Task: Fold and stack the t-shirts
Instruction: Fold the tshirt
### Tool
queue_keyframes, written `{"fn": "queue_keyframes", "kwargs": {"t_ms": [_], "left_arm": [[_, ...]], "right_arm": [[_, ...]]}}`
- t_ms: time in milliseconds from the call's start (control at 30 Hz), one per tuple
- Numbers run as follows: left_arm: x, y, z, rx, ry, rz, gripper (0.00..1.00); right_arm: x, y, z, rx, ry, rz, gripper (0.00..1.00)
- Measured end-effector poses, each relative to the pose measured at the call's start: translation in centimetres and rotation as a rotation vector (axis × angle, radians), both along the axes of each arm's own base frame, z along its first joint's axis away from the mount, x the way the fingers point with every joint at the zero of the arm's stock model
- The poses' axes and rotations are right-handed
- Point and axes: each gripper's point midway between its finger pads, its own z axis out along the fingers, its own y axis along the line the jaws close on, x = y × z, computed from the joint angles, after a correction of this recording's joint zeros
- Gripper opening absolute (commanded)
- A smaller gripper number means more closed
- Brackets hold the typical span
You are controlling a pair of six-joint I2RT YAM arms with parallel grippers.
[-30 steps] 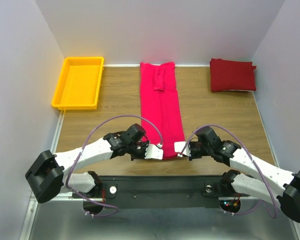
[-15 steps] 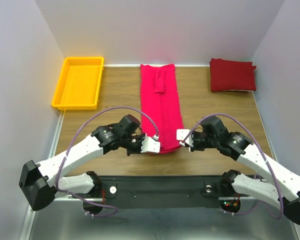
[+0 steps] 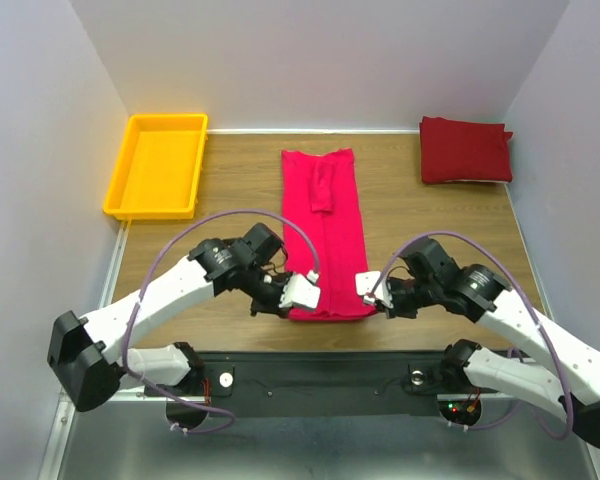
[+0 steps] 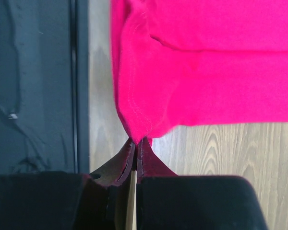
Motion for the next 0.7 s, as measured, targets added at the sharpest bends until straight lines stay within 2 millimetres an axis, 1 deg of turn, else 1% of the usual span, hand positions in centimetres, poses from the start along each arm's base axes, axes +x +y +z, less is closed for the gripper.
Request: {"fn": "queue_keyframes", "kwargs": {"t_ms": [33, 100, 167, 200, 233, 267, 300, 333, 367, 433, 467, 533, 567, 700], "left_arm": [[1.2, 0.1, -0.1, 0.007, 0.003, 0.025, 0.00], [3.3, 0.5, -0.3, 0.017, 0.026, 0.063, 0.00], [6.0, 0.8, -0.6, 0.028, 0.038, 0.103, 0.00], [7.6, 0.9, -0.7, 0.031, 0.047, 0.121, 0.00], [9.3, 0.8, -0.7, 0.032, 0.054, 0.136, 0.00], [10.2, 0.6, -0.8, 0.030, 0.055, 0.135, 0.00], [11.8, 0.4, -1.0, 0.026, 0.051, 0.141, 0.00], [12.8, 0.4, -1.1, 0.027, 0.053, 0.144, 0.00], [13.7, 0.4, -1.3, 0.028, 0.057, 0.145, 0.00], [15.9, 0.3, -1.6, 0.032, 0.061, 0.148, 0.00], [16.7, 0.2, -1.8, 0.031, 0.063, 0.149, 0.00], [19.0, 0.1, -2.2, 0.033, 0.064, 0.154, 0.00], [19.7, 0.0, -2.4, 0.032, 0.062, 0.156, 0.00], [24.1, 0.1, -3.4, 0.034, 0.049, 0.174, 0.00]], "right_arm": [[0.3, 0.1, -0.2, -0.012, 0.004, -0.003, 0.01], [1.2, 0.2, -1.2, -0.053, 0.014, -0.013, 0.01], [2.0, 0.2, -1.6, -0.063, 0.009, -0.019, 0.01], [2.7, 0.1, -1.9, -0.065, 0.008, -0.026, 0.01], [3.8, -0.2, -2.0, -0.069, 0.012, -0.054, 0.01], [4.6, -0.2, -2.1, -0.068, 0.015, -0.061, 0.01], [6.0, -0.4, -2.0, -0.064, 0.020, -0.086, 0.01], [7.0, -0.4, -2.0, -0.063, 0.021, -0.093, 0.01], [9.1, -0.6, -1.9, -0.061, 0.033, -0.123, 0.01], [12.4, -0.7, -1.9, -0.055, 0.032, -0.144, 0.01], [14.2, -0.6, -2.0, -0.049, 0.034, -0.149, 0.01], [16.3, -0.6, -2.5, -0.042, 0.041, -0.156, 0.01], [17.6, -0.7, -2.8, -0.042, 0.048, -0.158, 0.01], [20.8, -0.8, -4.1, -0.039, 0.059, -0.147, 0.01]]}}
